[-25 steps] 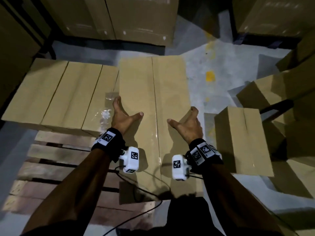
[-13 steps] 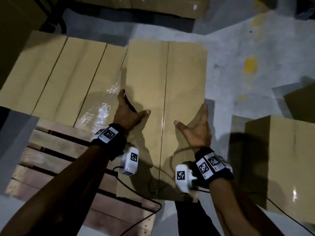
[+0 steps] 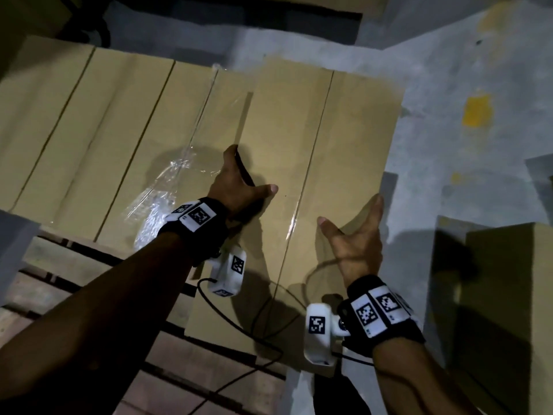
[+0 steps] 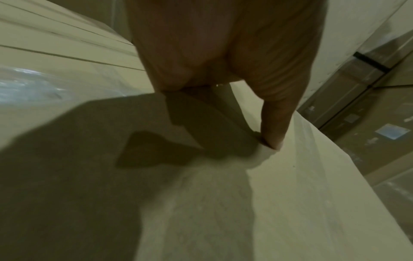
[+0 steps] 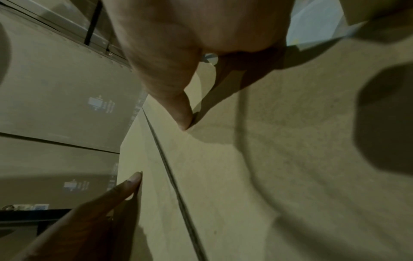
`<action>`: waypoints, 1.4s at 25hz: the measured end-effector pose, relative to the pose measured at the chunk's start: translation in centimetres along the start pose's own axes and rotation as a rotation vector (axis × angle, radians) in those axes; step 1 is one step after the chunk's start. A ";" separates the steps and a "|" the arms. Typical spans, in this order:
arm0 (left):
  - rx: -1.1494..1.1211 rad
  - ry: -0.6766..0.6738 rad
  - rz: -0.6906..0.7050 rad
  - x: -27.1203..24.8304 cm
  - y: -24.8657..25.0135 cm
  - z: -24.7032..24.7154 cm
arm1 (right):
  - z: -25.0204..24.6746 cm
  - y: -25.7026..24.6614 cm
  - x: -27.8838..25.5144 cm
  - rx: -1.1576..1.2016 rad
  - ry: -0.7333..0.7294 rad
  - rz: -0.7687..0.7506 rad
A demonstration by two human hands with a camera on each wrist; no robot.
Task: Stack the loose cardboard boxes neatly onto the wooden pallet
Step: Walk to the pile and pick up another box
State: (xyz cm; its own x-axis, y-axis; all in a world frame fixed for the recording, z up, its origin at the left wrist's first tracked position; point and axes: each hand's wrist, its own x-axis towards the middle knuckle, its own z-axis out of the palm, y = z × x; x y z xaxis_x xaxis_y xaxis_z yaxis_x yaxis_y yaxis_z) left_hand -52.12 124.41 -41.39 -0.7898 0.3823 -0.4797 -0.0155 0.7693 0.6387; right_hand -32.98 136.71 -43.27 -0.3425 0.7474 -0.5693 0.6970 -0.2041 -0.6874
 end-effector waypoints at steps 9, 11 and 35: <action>0.075 0.011 0.024 6.0 -2.0 3.0 | 3.0 2.0 5.3 0.003 -0.007 0.052; 0.108 0.034 0.029 7.1 -2.4 3.7 | 3.4 2.2 6.4 0.002 -0.003 0.044; 0.547 0.067 0.140 12.0 -4.1 4.7 | 6.7 0.7 10.1 -0.078 -0.044 -0.033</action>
State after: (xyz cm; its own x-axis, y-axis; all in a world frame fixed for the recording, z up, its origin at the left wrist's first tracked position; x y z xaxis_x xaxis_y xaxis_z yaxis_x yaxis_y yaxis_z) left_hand -58.68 128.27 -52.59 -0.7987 0.4802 -0.3625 0.3981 0.8735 0.2800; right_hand -40.18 139.92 -52.49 -0.3924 0.7242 -0.5670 0.7311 -0.1285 -0.6701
